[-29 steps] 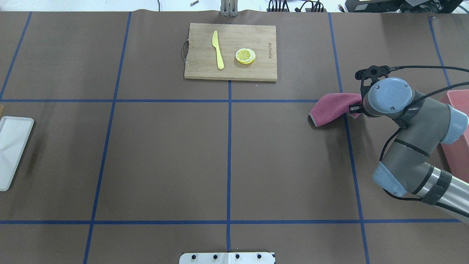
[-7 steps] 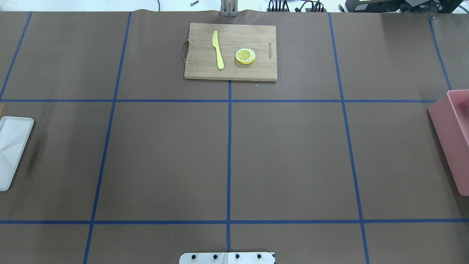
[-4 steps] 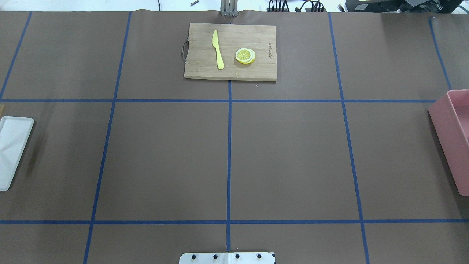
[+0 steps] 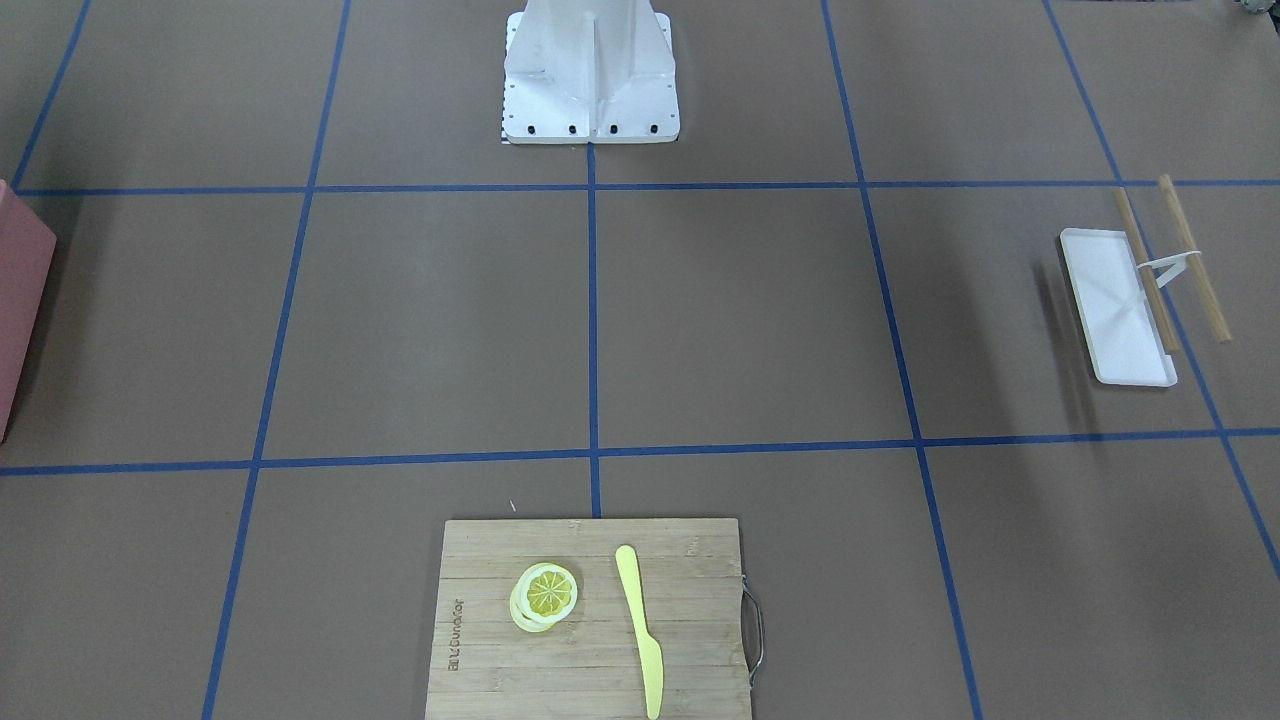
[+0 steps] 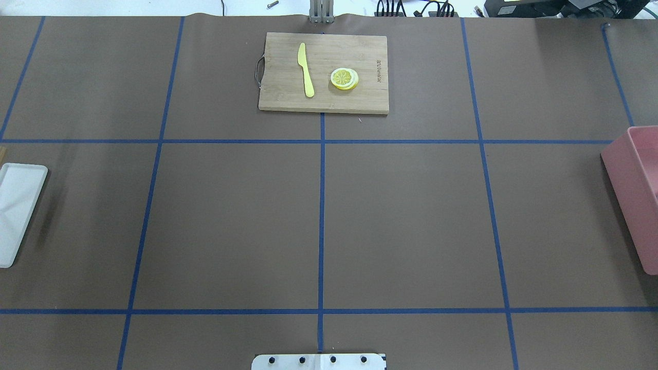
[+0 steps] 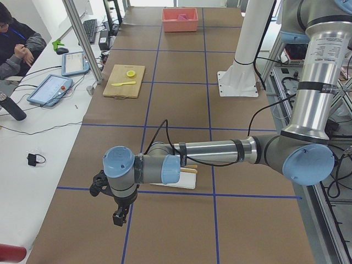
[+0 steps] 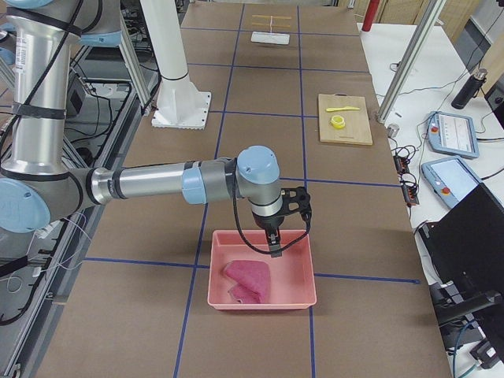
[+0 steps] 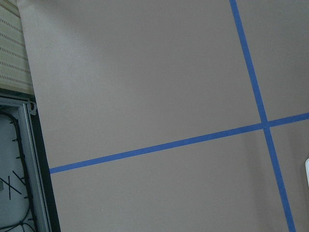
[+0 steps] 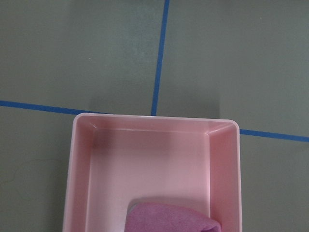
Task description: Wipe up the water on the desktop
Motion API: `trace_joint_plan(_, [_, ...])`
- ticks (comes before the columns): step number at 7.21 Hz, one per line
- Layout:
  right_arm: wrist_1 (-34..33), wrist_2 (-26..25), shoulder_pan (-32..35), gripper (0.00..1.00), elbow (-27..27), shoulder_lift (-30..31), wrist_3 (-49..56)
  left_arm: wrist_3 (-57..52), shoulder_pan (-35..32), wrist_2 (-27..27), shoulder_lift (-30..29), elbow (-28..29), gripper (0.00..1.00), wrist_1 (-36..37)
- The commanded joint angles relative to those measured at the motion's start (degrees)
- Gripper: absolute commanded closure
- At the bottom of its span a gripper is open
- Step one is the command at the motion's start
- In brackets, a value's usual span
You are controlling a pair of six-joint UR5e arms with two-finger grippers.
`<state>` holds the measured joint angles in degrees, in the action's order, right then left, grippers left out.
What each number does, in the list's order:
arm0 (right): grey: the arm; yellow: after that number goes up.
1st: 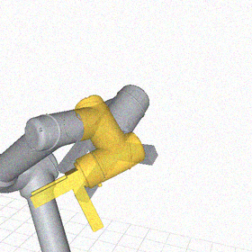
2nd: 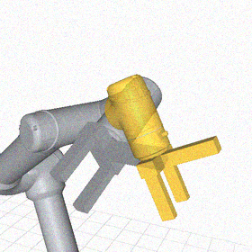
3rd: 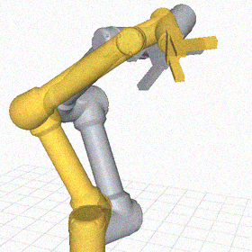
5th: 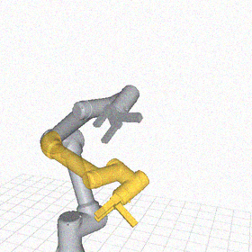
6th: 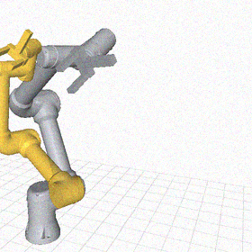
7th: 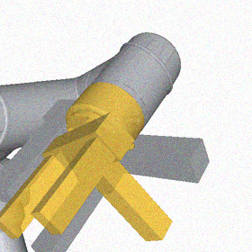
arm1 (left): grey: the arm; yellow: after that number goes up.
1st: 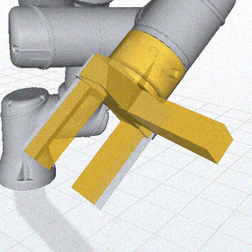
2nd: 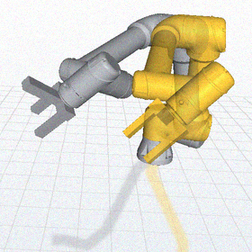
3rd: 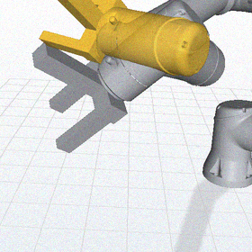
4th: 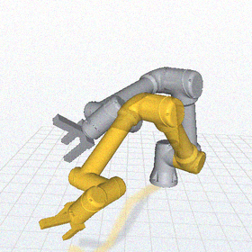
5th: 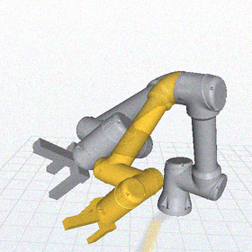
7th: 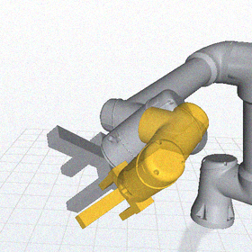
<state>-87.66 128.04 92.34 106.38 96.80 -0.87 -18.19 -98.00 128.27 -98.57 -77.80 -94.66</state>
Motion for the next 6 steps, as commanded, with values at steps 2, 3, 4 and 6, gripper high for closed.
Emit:
trace_joint_plan(2, [-8.0,1.1,-1.5,0.00,-8.3,-5.5,-3.5,0.2,0.0,0.8,0.5,0.2,0.02,0.3])
trace_joint_plan(3, [-8.6,1.5,-4.1,0.00,-8.8,-6.0,-4.2,0.3,0.0,1.7,0.5,0.5,0.02,1.1])
trace_joint_plan(4, [-8.3,2.4,-4.6,0.00,-9.5,-7.1,-4.0,0.1,-0.1,2.9,0.7,0.3,0.02,1.4])
trace_joint_plan(6, [-7.4,1.7,-5.4,0.00,-10.5,-6.4,-3.4,-0.3,-0.1,4.1,2.1,-0.2,0.02,1.5])
